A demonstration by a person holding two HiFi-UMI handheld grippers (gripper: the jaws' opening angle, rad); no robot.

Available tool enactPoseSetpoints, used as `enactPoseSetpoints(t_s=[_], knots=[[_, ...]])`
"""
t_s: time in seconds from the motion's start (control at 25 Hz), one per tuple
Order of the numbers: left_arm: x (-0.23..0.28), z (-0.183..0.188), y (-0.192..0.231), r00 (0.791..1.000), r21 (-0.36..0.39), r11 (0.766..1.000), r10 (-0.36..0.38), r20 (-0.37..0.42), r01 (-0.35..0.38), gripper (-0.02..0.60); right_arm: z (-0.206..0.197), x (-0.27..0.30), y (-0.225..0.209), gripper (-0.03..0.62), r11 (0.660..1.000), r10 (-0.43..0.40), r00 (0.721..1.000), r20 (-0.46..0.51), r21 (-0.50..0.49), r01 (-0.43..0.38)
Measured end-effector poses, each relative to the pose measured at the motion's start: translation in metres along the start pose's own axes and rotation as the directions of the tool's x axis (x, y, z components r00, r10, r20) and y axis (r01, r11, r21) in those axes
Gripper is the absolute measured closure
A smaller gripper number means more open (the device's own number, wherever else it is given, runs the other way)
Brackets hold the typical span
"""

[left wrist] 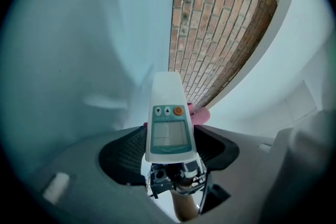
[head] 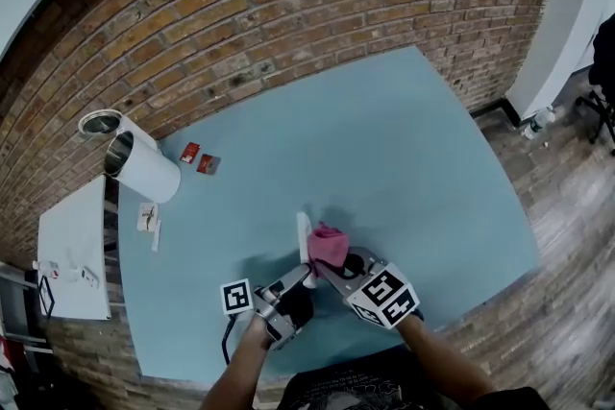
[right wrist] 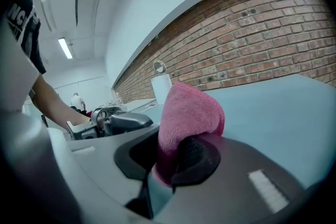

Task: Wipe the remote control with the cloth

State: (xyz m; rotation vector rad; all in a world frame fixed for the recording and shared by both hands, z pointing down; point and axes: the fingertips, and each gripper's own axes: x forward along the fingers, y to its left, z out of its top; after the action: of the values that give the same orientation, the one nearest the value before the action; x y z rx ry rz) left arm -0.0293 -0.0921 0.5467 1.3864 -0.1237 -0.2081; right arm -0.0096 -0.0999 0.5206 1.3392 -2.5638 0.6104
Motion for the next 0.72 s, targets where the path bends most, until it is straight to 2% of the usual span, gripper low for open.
enactPoseSetpoints(t_s=[0.24,0.48,0.72], knots=[[0.002,0.01,-0.006,0.995,-0.006,1.0,-0.025,0.093,0.026,0.296,0.007,-0.006,0.012,0.53,1.0,-0.027,1.0,0.004,-0.009,0.027],[0.002,0.021,-0.017,0.979,0.0,0.997,-0.072,0.189,0.073,0.296,0.008,-0.014,0.025,0.53,0.997,-0.07,0.997,0.017,0.026,0.07],[-0.002,0.031,-0.021,0.965,0.017,0.997,-0.083,0.249,0.081,0.296,0.013,-0.015,0.042,0.53,0.996,-0.09,0.996,0.02,0.023,0.09]])
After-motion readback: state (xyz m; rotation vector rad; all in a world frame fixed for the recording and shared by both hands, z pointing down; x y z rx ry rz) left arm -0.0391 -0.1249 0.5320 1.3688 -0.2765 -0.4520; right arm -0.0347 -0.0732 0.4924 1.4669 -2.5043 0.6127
